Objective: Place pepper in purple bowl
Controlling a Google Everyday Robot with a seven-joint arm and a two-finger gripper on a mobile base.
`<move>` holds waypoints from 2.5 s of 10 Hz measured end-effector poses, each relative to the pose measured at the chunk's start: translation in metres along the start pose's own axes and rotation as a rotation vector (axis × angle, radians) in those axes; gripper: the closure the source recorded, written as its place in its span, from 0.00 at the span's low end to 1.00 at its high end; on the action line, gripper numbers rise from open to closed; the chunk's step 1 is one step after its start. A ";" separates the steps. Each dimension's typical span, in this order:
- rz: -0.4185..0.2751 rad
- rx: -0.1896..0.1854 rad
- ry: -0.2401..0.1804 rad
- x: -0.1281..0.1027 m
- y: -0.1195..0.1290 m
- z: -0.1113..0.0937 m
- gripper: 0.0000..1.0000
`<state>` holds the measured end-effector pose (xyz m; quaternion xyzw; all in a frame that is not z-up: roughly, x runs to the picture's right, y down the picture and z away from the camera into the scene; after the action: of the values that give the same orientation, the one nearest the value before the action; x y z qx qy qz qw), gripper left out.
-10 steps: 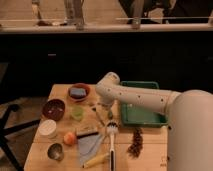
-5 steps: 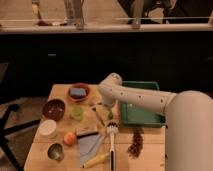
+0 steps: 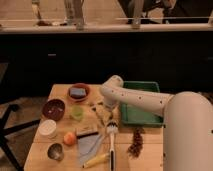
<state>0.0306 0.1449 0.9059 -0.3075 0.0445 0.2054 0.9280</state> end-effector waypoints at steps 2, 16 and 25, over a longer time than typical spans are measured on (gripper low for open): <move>0.006 -0.009 0.002 0.004 0.000 0.005 0.20; -0.002 -0.020 0.005 0.008 0.003 0.017 0.22; -0.001 -0.021 -0.001 0.006 0.003 0.015 0.95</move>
<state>0.0339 0.1581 0.9153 -0.3174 0.0416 0.2054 0.9249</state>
